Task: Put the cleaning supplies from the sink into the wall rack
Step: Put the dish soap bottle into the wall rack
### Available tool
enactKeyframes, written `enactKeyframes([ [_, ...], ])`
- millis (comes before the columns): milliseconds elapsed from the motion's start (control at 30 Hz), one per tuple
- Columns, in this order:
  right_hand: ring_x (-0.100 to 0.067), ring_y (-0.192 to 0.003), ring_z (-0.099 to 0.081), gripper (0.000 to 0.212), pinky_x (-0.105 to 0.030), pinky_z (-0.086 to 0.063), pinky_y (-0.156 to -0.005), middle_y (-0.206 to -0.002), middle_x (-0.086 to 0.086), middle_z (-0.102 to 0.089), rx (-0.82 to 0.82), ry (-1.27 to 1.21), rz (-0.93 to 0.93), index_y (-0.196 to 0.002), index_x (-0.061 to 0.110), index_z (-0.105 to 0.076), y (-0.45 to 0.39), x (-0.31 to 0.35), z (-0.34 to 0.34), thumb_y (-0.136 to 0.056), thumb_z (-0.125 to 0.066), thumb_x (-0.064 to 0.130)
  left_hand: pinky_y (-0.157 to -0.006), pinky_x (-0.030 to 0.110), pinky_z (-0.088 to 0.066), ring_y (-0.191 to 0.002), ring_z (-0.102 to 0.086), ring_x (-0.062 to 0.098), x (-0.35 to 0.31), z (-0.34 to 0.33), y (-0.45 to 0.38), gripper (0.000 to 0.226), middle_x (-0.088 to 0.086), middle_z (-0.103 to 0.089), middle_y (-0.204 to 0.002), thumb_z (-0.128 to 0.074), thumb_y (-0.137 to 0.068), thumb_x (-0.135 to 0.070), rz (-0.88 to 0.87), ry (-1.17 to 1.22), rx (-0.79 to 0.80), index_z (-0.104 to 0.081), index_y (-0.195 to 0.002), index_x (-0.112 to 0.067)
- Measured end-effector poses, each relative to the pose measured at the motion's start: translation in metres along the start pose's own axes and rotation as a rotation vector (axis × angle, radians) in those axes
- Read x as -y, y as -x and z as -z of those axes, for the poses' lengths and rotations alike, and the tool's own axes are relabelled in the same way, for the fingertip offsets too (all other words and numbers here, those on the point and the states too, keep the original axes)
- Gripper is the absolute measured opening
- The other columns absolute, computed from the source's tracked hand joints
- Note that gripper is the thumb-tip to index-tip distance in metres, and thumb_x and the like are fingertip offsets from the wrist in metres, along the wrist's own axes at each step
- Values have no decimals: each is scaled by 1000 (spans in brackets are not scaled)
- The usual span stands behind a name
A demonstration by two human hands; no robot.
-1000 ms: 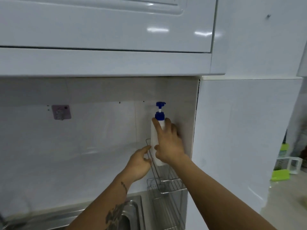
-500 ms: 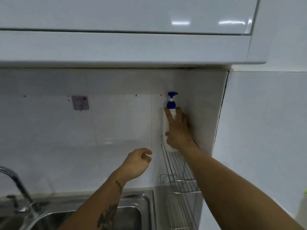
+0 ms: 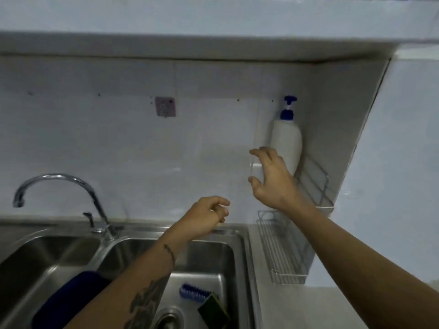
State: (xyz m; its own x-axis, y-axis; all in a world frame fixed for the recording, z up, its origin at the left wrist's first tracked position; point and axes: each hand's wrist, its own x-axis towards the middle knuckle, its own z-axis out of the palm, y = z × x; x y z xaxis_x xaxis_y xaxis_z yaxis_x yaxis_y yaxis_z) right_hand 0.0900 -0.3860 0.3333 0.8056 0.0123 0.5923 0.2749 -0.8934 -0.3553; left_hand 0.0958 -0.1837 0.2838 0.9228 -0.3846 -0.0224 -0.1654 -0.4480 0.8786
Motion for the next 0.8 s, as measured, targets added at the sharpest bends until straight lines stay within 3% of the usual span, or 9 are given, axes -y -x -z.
enactKeyframes([
  [167,-28,-131,-38,64,-40,-38,-107,-146,-6,-36,265,1,-10,-142,21,-41,60,47,-69,-84,-67,21,-85,31,-54,-91,-67,13,74,15,45,20,-3,-71,-98,-52,-92,-24,102,63,-8,-64,-104,-35],
  [300,-26,-128,-41,64,-45,-42,-105,-146,0,-35,485,65,-20,-142,29,-37,105,74,-130,-83,-65,28,-89,43,-55,-81,-66,16,141,24,78,17,-1,-71,-89,-61,-83,-20,169,64,-9,-66,-93,-33],
  [433,-28,-128,-40,67,-42,-41,-105,-143,-2,-36,677,125,-23,-144,25,-35,148,98,-185,-84,-64,29,-90,35,-52,-95,-66,20,208,32,117,19,5,-72,-98,-54,-85,-16,283,-62,-11,-68,-95,-24],
  [567,-30,-126,-40,64,-44,-42,-102,-142,-3,-37,809,133,-48,-142,25,-37,187,119,-229,-83,-62,29,-86,28,-49,-103,-63,22,268,39,144,19,2,-70,-108,-56,-82,-24,373,-191,62,-68,-95,-21],
  [700,-32,-130,-39,62,-45,-38,-107,-143,-6,-37,938,158,-53,-141,24,-38,217,138,-259,-84,-60,30,-74,22,-48,-95,-66,20,316,39,169,22,-2,-72,-102,-58,-77,-34,467,-233,78,-68,-95,-27],
  [800,-32,-127,-40,59,-45,-41,-104,-139,-7,-38,997,174,-64,-138,23,-38,234,146,-277,-83,-60,31,-84,30,-49,-104,-62,27,345,40,175,34,5,-66,-113,-58,-75,-36,509,-311,200,-63,-107,-28],
])
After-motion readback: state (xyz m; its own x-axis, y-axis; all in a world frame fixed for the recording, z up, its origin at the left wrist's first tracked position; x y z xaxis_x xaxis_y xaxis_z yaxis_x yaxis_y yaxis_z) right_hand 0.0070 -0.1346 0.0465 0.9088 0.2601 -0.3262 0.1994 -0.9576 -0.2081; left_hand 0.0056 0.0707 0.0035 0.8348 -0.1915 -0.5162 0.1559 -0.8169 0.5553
